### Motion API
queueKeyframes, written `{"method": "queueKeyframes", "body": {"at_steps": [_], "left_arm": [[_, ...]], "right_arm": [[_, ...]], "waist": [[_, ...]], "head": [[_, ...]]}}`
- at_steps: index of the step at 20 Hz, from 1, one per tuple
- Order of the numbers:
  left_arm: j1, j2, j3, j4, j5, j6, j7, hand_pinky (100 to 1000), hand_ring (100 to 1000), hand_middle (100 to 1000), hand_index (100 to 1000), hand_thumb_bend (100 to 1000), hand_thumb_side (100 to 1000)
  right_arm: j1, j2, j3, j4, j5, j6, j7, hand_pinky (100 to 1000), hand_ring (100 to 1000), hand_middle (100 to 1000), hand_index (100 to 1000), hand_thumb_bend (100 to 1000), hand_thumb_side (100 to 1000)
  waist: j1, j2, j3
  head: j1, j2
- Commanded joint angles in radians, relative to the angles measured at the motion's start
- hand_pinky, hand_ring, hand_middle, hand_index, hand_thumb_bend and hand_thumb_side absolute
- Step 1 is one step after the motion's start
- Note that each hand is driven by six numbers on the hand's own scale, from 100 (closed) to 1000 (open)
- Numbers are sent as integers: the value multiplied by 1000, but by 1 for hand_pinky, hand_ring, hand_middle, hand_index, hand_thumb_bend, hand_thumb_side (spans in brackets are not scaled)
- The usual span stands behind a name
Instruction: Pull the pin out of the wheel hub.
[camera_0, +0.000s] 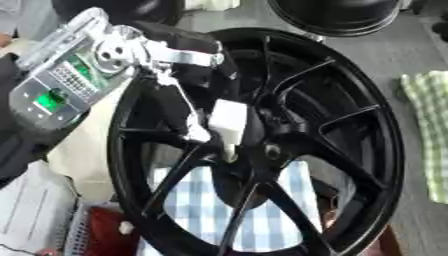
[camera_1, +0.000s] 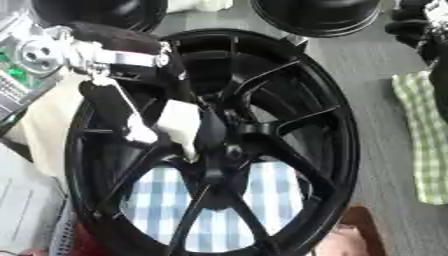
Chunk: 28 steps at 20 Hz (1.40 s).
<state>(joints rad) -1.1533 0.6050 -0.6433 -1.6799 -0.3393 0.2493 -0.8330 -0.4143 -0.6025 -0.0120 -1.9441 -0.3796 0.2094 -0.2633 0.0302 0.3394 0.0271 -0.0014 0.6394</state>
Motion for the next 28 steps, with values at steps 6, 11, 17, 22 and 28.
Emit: {"method": "queueKeyframes", "body": {"at_steps": [6, 11, 17, 22, 28], "left_arm": [[-11, 5, 7, -1, 46, 32, 79, 733, 593, 431, 539, 267, 207], [-16, 13, 16, -10, 56, 31, 97, 722, 575, 401, 491, 213, 158], [-34, 35, 47, -39, 80, 45, 127, 715, 562, 370, 440, 182, 111], [-49, 60, 86, -58, 119, 66, 149, 716, 557, 362, 437, 154, 106], [-70, 98, 161, -61, 171, 90, 214, 712, 546, 352, 435, 104, 103]], "right_arm": [[-13, -15, -12, -9, 2, 3, -6, 886, 731, 654, 702, 100, 651], [-12, -17, -11, -9, 2, 4, -6, 887, 732, 654, 702, 100, 652], [-13, -17, -10, -9, 1, 4, -5, 887, 732, 655, 703, 100, 651], [-12, -18, -11, -8, 2, 3, -5, 887, 733, 655, 703, 100, 651], [-12, -18, -11, -9, 1, 3, -5, 887, 733, 655, 703, 100, 651]], "waist": [[-5, -16, -1], [-5, -18, 0], [-3, -22, 3], [-3, -25, 3], [-4, -28, 7]], "head": [[5, -9], [4, -6], [6, -2], [7, 1], [5, 0]]}}
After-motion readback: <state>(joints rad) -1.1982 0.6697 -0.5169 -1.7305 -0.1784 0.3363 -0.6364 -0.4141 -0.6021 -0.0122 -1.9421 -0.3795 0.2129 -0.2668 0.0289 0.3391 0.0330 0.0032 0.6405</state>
